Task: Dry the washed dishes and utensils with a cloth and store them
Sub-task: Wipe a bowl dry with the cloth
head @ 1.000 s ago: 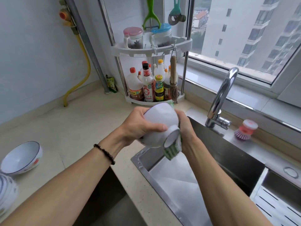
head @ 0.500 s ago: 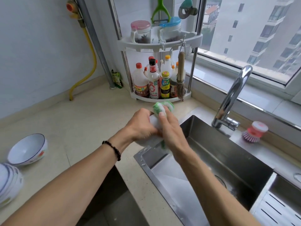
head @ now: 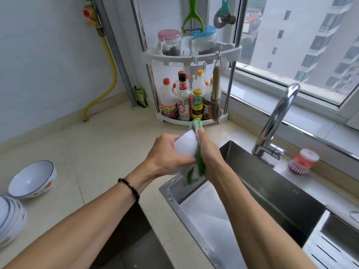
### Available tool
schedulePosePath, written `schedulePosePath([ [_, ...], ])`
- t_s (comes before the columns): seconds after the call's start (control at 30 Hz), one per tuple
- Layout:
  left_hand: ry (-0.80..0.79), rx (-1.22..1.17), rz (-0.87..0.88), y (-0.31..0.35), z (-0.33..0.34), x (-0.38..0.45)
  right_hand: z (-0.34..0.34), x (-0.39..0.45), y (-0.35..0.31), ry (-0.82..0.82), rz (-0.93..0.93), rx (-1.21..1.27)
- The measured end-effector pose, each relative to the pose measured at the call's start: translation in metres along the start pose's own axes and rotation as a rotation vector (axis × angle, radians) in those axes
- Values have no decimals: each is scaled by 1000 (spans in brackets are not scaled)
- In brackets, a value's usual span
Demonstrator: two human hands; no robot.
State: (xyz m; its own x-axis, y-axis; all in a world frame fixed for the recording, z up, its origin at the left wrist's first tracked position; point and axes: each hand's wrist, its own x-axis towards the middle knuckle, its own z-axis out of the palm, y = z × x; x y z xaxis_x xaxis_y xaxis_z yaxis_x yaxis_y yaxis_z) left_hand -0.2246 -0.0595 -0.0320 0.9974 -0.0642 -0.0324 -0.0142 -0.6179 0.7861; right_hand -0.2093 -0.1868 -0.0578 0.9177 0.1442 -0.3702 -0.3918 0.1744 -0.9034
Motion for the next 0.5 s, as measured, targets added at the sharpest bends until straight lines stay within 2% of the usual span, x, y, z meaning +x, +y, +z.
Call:
schedulePosePath([
  [0.1,20,-32,-46,1,-4,8,5,2,7,-24,-303,-302],
  [0.17,-2,-15,-41,6,-8,10,10,-2,8,-31,-408,-326],
  [0.27,-63,-262,-18,11,-14,0,1,-4,-6,48,-333,-167],
  [0.4,-146,-629,-16,6,-19,-7,-23,-3,-16,24,-120,185],
  [0.5,-322,-668,-44,4,-26,-4,-26,-7,-11,54,-142,196],
])
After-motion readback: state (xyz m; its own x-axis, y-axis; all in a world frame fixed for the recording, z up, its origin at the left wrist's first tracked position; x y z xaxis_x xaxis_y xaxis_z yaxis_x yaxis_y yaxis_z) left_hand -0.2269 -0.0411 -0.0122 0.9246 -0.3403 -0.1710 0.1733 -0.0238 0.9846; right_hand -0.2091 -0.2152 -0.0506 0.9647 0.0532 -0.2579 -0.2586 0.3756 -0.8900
